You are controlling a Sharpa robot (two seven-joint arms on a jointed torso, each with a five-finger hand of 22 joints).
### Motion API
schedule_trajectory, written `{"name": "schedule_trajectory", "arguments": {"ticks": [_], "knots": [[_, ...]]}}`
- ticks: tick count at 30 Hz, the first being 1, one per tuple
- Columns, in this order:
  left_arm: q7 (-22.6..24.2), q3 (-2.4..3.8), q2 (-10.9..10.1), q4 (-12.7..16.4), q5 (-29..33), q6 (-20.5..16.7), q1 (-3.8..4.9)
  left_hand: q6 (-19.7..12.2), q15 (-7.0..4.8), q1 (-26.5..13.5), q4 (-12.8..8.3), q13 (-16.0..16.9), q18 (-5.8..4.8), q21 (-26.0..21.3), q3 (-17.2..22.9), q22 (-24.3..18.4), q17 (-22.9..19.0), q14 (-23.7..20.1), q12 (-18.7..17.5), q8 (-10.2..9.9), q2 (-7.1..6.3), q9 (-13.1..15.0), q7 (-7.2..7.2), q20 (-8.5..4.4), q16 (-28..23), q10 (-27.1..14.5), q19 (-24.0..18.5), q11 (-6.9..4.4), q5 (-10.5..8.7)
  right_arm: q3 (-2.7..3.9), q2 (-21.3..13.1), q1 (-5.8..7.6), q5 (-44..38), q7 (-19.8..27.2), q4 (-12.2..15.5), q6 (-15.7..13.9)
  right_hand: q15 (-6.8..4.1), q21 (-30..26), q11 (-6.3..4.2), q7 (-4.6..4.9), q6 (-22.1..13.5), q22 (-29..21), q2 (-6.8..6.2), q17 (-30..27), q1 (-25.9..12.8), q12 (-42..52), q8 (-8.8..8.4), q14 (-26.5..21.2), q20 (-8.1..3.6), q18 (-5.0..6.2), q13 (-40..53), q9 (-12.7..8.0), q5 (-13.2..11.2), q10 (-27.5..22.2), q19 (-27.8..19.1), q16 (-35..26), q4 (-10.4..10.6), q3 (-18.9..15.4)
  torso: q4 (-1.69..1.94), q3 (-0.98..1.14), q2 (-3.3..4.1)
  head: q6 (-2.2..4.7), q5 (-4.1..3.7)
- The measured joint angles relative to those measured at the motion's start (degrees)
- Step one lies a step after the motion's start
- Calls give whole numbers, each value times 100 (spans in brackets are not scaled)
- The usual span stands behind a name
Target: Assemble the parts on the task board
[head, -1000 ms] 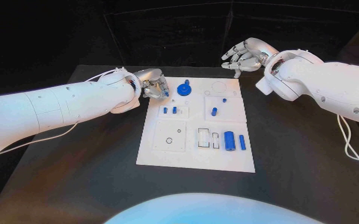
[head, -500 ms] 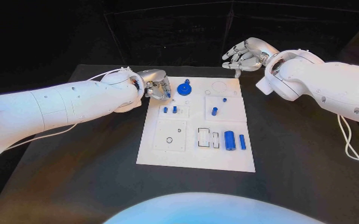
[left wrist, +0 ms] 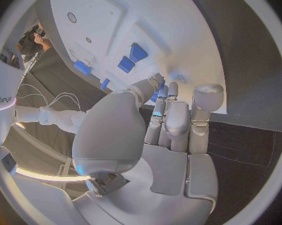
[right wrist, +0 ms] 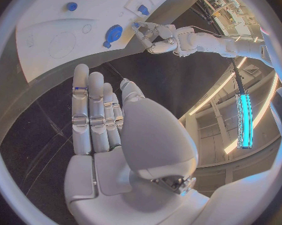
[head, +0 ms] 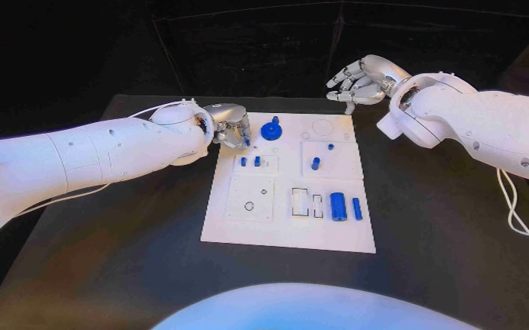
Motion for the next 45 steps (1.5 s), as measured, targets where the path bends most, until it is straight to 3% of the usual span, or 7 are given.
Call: {"name": "schedule_trajectory", "arguments": {"ticks": [45], "knots": [[-128,-5,154,26,-171,284,3,0,0,0,0,16,0,0,-34,4,7,0,32,0,0,-3,0,0,0,0,0,0,0,0,-2,-2,1,-2,7,-1,0,0,0,0,0,0,0,-4,0,0,0,0,0,0,1,0,0,0,0,0,0,0,1,4,1,-21,-9]]}}
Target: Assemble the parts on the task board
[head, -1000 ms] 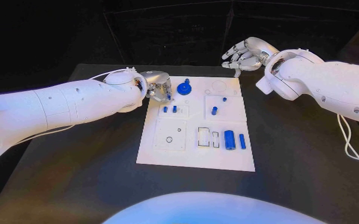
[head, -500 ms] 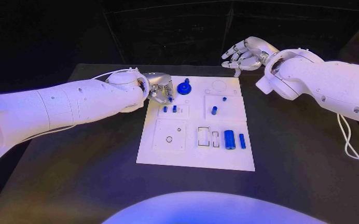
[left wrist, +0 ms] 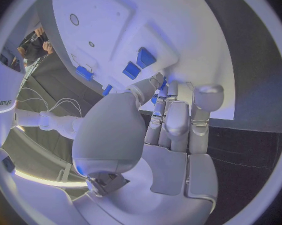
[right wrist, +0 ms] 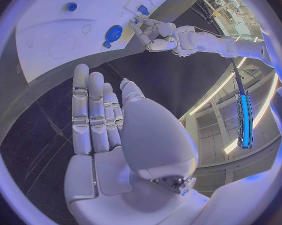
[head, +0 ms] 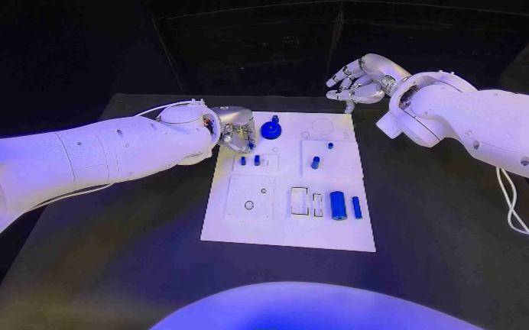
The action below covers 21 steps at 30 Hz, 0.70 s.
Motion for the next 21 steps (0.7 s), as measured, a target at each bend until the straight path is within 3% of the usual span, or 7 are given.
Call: {"name": "schedule_trajectory", "arguments": {"ticks": [8,21], "knots": [[0,-2,-19,2,10,-60,-5,0,0,0,24,8,0,0,-24,14,6,0,0,0,0,-2,0,0,0,21,0,-21,0,0,0,0,0,0,-1,0,0,0,0,0,0,0,0,0,0,0,0,0,0,0,0,0,0,0,0,0,0,0,1,-1,0,-3,3],[34,1,-214,70,233,-261,-5,0,0,-139,96,22,0,0,-221,18,5,0,0,1,-43,-1,0,0,0,21,0,-21,0,0,-5,0,0,-1,-3,1,0,0,0,-20,-20,0,0,0,0,0,0,0,0,0,-12,0,0,0,0,0,22,-22,8,-4,-2,1,16]]}}
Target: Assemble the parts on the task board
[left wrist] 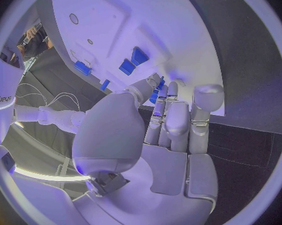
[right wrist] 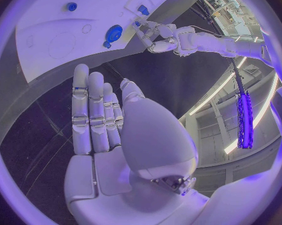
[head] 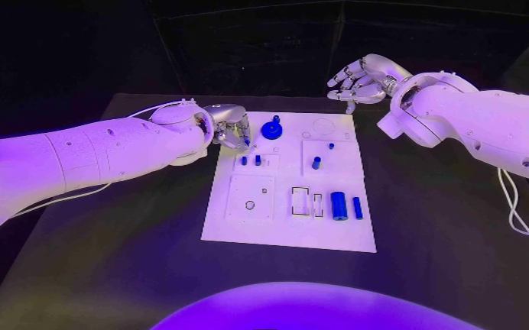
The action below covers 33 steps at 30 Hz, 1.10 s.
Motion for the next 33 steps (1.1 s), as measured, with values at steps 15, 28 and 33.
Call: {"name": "schedule_trajectory", "arguments": {"ticks": [15,28,33], "knots": [[7,0,-68,-38,60,-91,0,0,0,0,-1,4,0,0,-31,-1,-1,0,0,0,0,0,0,0,0,0,0,0,0,0,-3,0,0,-2,-2,1,0,0,0,0,0,0,0,0,0,0,0,0,0,0,1,0,0,0,0,0,0,0,-7,1,-1,-3,9],[-159,0,-64,-138,-482,16,4,0,0,-21,39,10,0,0,-119,-10,-17,0,0,0,-22,0,0,0,0,0,0,0,0,0,-5,0,0,-3,-4,1,0,0,0,0,0,0,0,0,0,0,0,0,0,0,1,0,0,0,0,0,0,0,-9,2,-1,-9,-11],[-206,0,-69,-122,-646,38,6,0,0,-43,54,10,0,-21,-134,-17,-17,0,0,0,-1,0,0,0,0,0,0,0,0,0,-2,0,0,-3,-5,1,0,0,0,0,0,0,0,0,0,0,0,0,0,0,2,0,0,0,0,0,0,0,-10,3,1,-13,-9]]}}
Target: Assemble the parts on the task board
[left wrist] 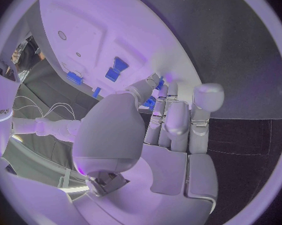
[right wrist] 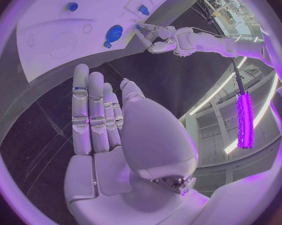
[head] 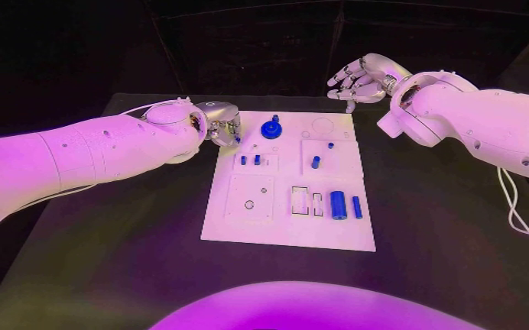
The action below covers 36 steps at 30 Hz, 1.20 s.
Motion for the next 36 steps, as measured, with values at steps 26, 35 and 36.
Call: {"name": "schedule_trajectory", "arguments": {"ticks": [26,35,36], "knots": [[-204,0,183,58,-334,129,8,-52,-34,-116,79,20,0,-235,-348,-190,-112,-34,23,0,-116,-6,-53,-20,-73,-45,-21,-20,0,-1,7,-1,0,0,-8,2,0,0,0,0,0,0,0,0,0,0,0,0,0,0,-4,0,0,0,0,0,0,0,2,0,-1,-8,-19],[-259,6,245,-2,-348,160,14,-111,-21,-116,87,38,0,-266,-440,-199,-112,-62,47,-22,-116,-19,-39,-19,-73,-104,-22,-20,0,0,7,-1,0,0,-6,3,0,0,0,0,0,0,0,0,0,0,0,0,0,0,-3,0,0,0,0,0,0,0,1,1,-1,-12,-26],[-259,6,246,-7,-349,156,14,-154,-22,-116,89,41,0,-282,-475,-212,-113,-62,50,-27,-116,-26,-31,-6,-73,-121,-35,-4,0,0,7,-1,0,0,-6,3,0,0,0,0,0,0,0,0,0,0,0,0,0,0,-3,0,0,0,0,0,0,0,1,1,-1,-12,-28]]}}
